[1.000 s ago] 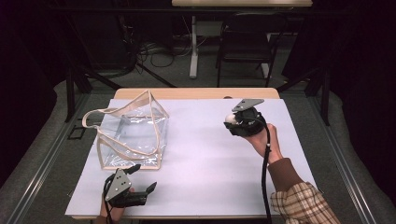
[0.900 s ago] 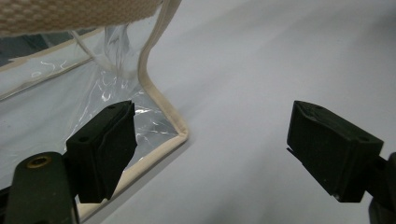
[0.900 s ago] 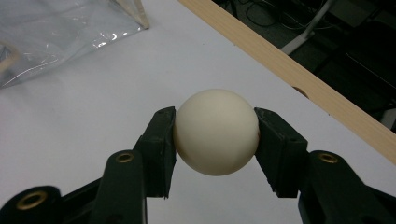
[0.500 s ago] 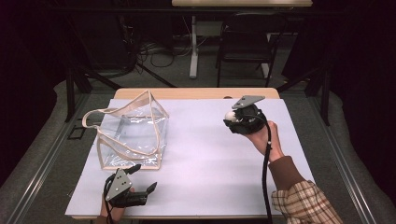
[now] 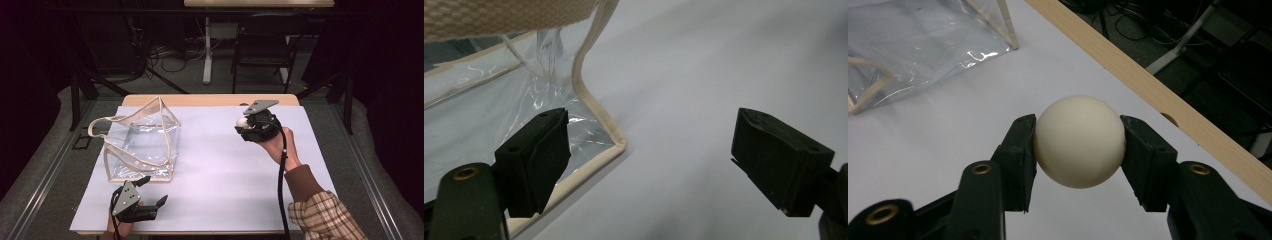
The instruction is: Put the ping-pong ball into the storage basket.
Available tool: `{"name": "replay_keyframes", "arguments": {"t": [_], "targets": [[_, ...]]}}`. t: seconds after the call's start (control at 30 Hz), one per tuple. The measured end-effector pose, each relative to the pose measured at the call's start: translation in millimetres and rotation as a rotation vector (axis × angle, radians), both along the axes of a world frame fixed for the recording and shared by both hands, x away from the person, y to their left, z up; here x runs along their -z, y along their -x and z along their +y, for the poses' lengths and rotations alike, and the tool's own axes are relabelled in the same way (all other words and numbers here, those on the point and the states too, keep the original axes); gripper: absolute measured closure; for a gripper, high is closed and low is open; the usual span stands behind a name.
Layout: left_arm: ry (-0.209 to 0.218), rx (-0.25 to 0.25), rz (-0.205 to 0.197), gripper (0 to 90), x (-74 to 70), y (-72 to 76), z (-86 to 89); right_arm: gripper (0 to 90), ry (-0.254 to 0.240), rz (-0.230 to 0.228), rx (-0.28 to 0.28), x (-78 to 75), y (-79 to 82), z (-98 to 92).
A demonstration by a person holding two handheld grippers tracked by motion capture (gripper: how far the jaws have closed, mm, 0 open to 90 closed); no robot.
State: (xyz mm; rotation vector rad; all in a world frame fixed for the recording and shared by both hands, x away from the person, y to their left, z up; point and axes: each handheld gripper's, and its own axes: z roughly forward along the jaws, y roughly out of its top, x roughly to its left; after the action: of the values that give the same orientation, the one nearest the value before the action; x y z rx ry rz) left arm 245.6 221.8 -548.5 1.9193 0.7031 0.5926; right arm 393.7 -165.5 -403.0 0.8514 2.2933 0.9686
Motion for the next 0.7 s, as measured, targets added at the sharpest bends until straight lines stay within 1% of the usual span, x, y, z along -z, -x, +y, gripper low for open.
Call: {"name": "replay_keyframes", "arguments": {"t": [0.4, 0.6, 0.7], "targets": [[0.000, -0.001, 0.003, 15.9, 0.5, -0.4, -0.5, 50.9, 0.007, -0.003, -0.021, -3.6, 0.1, 9.3], [-0.001, 0.001, 0.002, 15.9, 0.3, -0.2, -1.1, 51.0, 0.000, -0.007, -0.034, -7.4, 0.1, 17.4], [0.002, 0.002, 0.002, 15.9, 0.5, -0.3, -0.6, 50.9, 0.007, -0.010, -0.044, -8.0, -0.2, 21.5]]}}
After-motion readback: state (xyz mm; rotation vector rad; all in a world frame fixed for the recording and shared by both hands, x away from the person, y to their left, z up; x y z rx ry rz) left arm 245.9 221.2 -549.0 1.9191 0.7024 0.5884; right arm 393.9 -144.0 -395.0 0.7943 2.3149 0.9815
